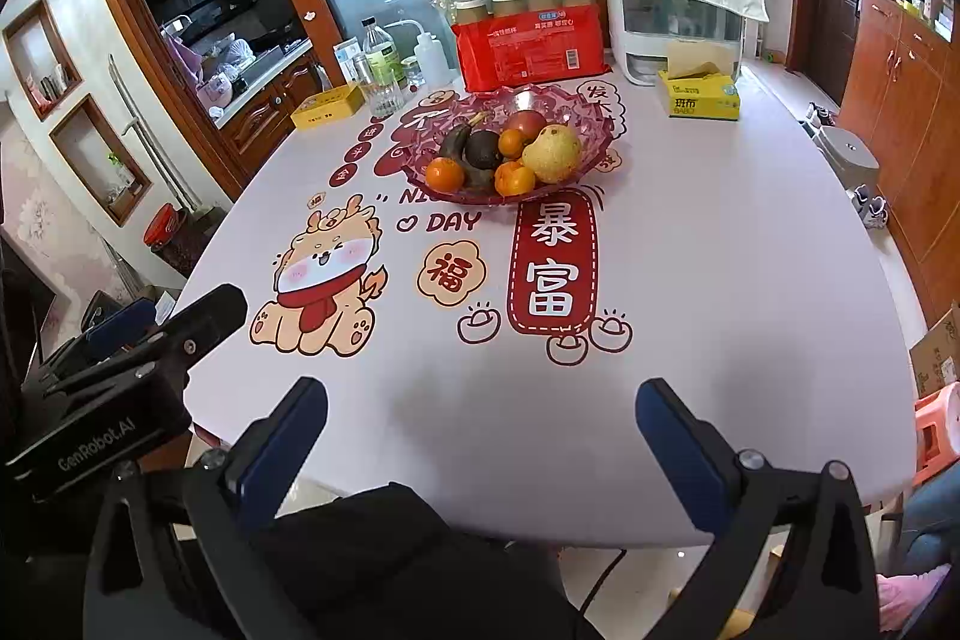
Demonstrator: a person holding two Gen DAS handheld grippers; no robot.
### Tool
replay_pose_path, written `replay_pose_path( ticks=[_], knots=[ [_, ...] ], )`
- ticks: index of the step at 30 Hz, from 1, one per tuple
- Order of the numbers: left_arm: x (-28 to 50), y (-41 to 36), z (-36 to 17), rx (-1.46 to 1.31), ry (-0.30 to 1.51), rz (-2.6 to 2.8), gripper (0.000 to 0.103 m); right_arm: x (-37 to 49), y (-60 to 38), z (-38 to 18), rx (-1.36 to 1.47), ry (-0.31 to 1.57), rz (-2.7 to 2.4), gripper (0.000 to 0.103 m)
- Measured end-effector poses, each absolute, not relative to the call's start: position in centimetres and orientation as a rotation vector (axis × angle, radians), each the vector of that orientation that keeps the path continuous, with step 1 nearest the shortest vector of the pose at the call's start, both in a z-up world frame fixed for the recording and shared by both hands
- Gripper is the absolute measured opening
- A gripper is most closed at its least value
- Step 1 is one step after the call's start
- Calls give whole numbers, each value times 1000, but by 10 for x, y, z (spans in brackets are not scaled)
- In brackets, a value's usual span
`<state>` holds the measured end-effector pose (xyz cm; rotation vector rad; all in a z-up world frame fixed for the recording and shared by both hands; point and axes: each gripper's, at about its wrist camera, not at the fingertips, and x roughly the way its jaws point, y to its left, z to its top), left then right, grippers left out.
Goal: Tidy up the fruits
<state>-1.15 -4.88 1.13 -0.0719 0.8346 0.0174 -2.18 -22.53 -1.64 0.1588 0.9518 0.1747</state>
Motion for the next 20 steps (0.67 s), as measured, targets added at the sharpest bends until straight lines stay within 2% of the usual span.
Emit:
replay_pose_path(
  ticks=[20],
  knots=[
    [-11,-48,11,-69,835,19,102,-19,-224,-19,158,961,179,103]
  ],
)
